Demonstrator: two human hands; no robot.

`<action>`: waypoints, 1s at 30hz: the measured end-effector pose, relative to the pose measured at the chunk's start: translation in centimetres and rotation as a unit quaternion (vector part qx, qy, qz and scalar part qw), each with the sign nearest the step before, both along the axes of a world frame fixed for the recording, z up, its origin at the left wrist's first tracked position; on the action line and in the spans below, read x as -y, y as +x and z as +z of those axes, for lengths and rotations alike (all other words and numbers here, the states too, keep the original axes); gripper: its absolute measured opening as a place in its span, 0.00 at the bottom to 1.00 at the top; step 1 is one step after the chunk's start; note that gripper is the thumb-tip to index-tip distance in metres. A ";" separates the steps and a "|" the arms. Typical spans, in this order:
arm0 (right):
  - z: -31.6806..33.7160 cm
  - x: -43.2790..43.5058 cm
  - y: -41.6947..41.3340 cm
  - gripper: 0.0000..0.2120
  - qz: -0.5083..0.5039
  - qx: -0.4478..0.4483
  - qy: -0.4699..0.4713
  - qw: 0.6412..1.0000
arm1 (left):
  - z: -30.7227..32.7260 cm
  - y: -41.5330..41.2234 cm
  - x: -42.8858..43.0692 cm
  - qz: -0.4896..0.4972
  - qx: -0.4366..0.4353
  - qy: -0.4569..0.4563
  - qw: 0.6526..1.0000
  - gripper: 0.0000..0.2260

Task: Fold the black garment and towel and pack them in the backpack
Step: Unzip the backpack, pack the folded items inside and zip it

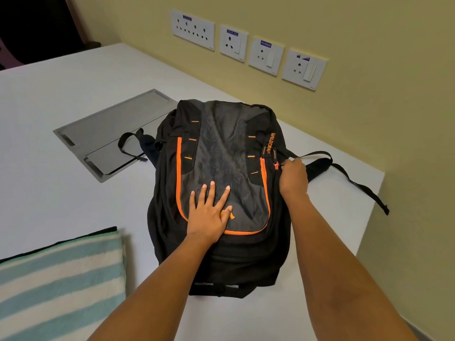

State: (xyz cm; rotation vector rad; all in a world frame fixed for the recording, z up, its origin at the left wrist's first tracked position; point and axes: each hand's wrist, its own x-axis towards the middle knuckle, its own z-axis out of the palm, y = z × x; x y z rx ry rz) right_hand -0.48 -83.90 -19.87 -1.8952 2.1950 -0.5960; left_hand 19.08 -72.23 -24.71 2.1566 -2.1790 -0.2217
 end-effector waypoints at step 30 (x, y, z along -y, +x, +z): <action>0.4 -3.6 0.5 0.10 -0.023 0.144 -0.098 0.984 | -0.3 -0.1 -0.2 0.006 0.014 -0.013 1.000 0.30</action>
